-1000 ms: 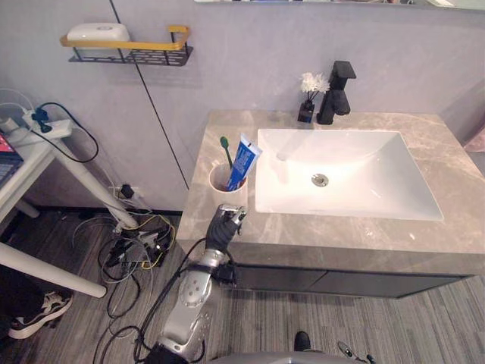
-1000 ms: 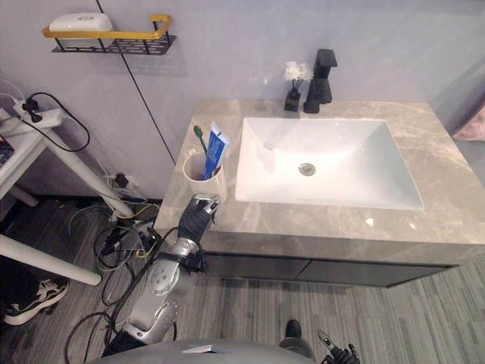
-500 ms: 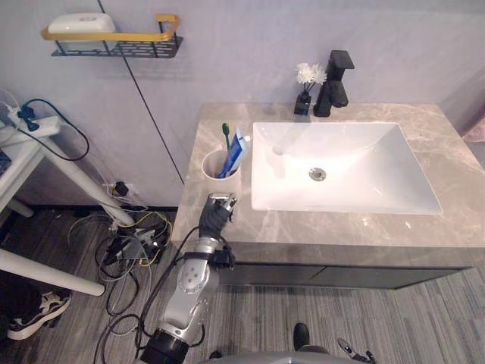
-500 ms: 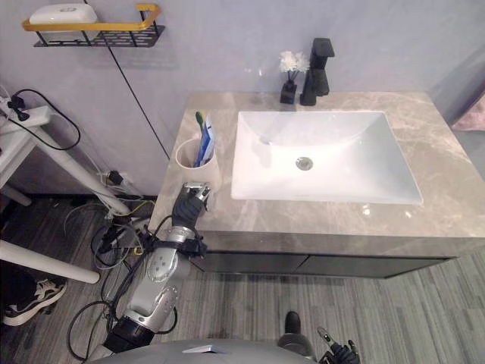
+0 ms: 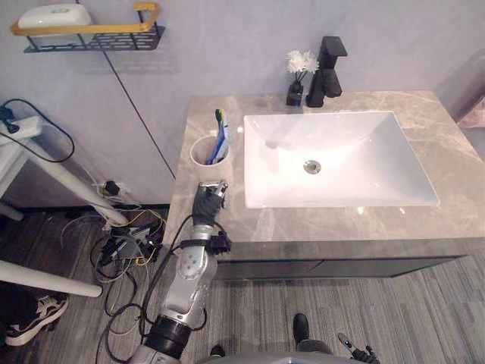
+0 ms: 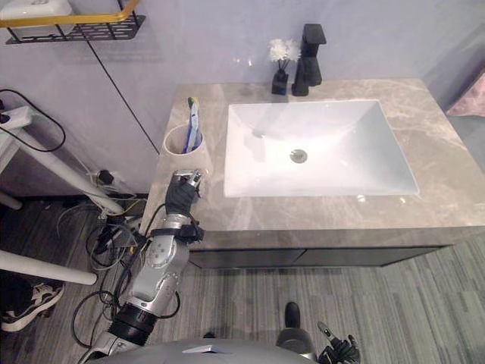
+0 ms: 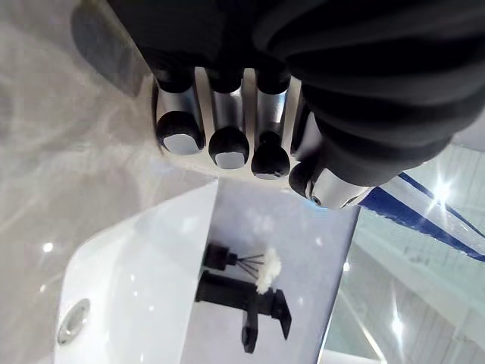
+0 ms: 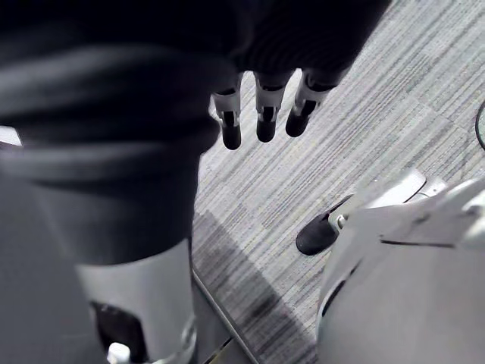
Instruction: Organize washtable
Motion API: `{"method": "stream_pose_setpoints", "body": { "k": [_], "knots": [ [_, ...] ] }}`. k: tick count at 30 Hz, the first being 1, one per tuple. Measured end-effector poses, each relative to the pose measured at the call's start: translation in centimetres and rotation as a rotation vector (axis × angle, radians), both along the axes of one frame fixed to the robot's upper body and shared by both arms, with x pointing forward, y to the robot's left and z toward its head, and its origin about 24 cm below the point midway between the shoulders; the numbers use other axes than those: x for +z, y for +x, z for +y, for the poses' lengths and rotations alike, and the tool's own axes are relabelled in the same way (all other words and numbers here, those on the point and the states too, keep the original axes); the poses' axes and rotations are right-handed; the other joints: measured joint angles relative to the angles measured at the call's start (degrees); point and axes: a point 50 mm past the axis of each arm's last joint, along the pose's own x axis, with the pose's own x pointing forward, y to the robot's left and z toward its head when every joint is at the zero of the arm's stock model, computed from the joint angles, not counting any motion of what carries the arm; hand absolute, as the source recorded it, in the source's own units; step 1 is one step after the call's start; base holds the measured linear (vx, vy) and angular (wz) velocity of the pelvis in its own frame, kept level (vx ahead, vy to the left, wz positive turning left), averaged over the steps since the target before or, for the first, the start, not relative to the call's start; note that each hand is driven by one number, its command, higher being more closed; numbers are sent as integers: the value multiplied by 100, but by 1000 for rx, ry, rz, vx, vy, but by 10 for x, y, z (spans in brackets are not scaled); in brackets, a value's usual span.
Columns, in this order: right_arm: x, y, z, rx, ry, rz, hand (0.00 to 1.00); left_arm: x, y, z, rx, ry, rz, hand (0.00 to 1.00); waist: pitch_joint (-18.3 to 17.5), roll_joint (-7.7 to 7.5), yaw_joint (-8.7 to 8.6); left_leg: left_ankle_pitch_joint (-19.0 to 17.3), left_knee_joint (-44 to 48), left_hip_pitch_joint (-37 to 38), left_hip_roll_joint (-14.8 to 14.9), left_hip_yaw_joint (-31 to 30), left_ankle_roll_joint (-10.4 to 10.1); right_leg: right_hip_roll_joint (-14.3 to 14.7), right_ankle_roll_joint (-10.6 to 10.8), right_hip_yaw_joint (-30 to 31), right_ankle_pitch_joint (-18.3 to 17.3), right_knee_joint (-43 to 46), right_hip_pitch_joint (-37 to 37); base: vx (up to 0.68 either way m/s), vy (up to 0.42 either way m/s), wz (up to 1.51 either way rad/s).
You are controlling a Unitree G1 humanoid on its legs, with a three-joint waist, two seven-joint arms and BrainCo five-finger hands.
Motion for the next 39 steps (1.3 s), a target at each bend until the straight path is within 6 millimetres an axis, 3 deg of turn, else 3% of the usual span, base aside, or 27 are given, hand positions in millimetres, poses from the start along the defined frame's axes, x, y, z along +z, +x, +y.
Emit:
{"method": "stream_pose_setpoints", "body": {
  "k": [19, 26, 33, 39],
  "knots": [
    [0, -1, 0, -14, 1, 1, 0, 3, 31, 11, 126, 37, 43, 100, 18, 2, -9, -26, -4, 103, -8, 156, 1, 12, 7, 141, 31, -2, 4, -1, 1, -3],
    [0, -1, -1, -18, 0, 0, 0, 17, 44, 8, 136, 38, 15, 100, 44, 19, -22, -26, -24, 105, -7, 172, 0, 18, 7, 156, 31, -2, -17, 0, 0, 0],
    [0, -1, -1, -18, 1, -3, 0, 25, 55, 23, 226, 11, 11, 100, 62, 26, -138, -27, -47, 106, -8, 231, 0, 25, 7, 188, 41, -2, -58, 0, 0, -2],
    [0, -1, -1, -27, 3, -4, 0, 36, 65, 19, 222, 15, -5, 100, 106, 37, -151, -27, -75, 145, -8, 303, -1, 48, 3, 292, 58, -2, -89, 0, -1, -9]
  ]
}}
